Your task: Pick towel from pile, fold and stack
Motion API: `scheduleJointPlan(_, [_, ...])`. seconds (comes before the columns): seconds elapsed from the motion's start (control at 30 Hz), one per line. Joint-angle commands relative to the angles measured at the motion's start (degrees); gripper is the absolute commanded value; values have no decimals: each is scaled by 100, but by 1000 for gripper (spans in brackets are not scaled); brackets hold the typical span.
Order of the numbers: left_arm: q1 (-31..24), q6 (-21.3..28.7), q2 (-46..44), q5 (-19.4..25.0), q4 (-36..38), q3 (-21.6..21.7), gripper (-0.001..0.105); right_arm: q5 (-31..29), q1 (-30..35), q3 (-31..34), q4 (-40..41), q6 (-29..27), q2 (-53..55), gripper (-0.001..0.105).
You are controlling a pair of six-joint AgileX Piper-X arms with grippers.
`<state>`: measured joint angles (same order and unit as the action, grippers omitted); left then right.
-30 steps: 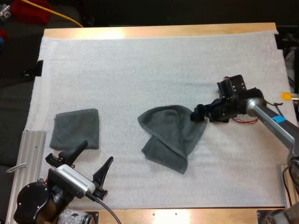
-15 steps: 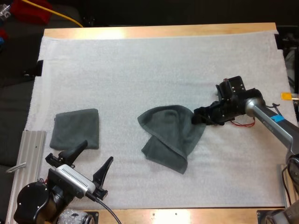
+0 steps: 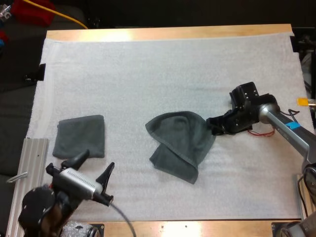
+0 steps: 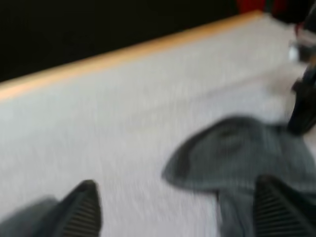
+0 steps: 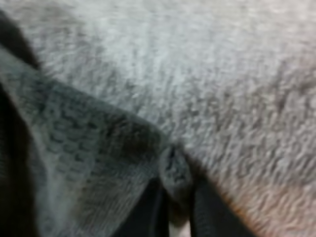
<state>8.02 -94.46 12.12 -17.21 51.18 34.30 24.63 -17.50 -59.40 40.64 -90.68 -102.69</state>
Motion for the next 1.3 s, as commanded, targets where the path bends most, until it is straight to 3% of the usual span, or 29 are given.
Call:
scheduleJointPlan(0.0, [26,13,232,55,60,44,52,-49,15,-14,114,-97,5,1])
scheduleJointPlan(0.1, [26,106,791,56,-57,78,52,-49,15,-14,135,-112,5,0])
scheduleJointPlan(0.3, [26,112,1993,56,-606,138,64,-49,15,-14,135,-112,5,0])
scheduleJointPlan(0.57, [26,112,3407,-13,-1162,668,65,-49,15,-14,134,-112,5,0])
scheduleJointPlan(1.0, [26,110,5668,-923,-1734,1490,65,-49,15,-14,89,-112,5,0])
scheduleJointPlan(1.27, [26,9,6878,-1145,-1957,1753,65,-49,15,-14,73,-112,5,0])
